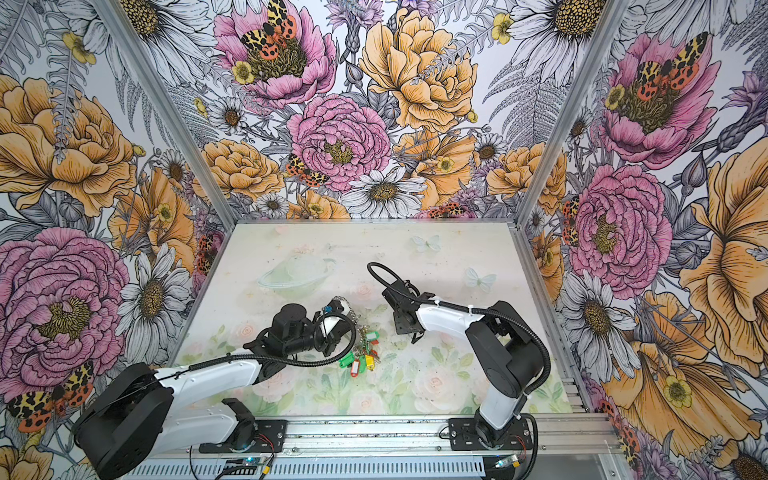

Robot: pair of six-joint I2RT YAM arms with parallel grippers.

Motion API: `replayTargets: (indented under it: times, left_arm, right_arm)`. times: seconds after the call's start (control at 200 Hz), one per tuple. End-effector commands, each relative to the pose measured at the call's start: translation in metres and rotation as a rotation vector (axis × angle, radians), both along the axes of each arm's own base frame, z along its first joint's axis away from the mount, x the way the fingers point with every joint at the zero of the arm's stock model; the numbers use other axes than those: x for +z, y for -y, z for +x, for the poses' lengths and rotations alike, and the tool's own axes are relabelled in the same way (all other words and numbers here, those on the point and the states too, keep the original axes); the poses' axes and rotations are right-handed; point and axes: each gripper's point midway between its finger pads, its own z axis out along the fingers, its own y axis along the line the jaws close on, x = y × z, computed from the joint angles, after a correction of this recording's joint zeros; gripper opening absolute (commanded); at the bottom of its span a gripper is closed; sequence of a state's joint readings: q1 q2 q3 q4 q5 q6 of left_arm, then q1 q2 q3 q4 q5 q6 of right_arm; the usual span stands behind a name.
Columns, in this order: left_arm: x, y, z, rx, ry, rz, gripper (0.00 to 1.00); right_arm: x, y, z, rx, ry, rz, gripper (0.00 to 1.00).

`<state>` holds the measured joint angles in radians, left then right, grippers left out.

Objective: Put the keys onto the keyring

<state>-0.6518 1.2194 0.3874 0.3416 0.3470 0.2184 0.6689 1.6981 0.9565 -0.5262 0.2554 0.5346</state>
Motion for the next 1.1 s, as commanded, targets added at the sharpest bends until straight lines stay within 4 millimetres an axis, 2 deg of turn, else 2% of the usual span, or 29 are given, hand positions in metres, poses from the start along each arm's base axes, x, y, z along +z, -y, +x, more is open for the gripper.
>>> replayTargets:
  times: [0.0, 0.305, 0.58, 0.746, 0.966, 1.096]
  left_arm:
    - [0.015, 0.006, 0.007, -0.002, 0.055, -0.023, 0.00]
    - [0.015, 0.006, 0.007, -0.002, 0.054, -0.021, 0.00]
    - [0.014, 0.006, 0.007, -0.001, 0.053, -0.019, 0.00]
    - [0.014, 0.006, 0.007, -0.001, 0.054, -0.018, 0.00]
    - [0.014, 0.007, 0.008, -0.002, 0.052, -0.017, 0.00]
    - [0.014, 0.007, 0.007, -0.003, 0.053, -0.016, 0.00]
  right_arm:
    - [0.010, 0.005, -0.001, -0.015, 0.032, -0.008, 0.37]
    - [0.009, 0.006, -0.010, -0.022, 0.017, 0.007, 0.40]
    - [0.008, 0.004, -0.013, -0.018, 0.011, 0.013, 0.33]
    - [0.013, 0.007, -0.016, -0.035, 0.025, 0.028, 0.43]
    - [0.043, 0.013, -0.019, -0.182, 0.123, 0.184, 0.44]
    - [0.043, 0.008, -0.021, -0.285, 0.134, 0.310, 0.40]
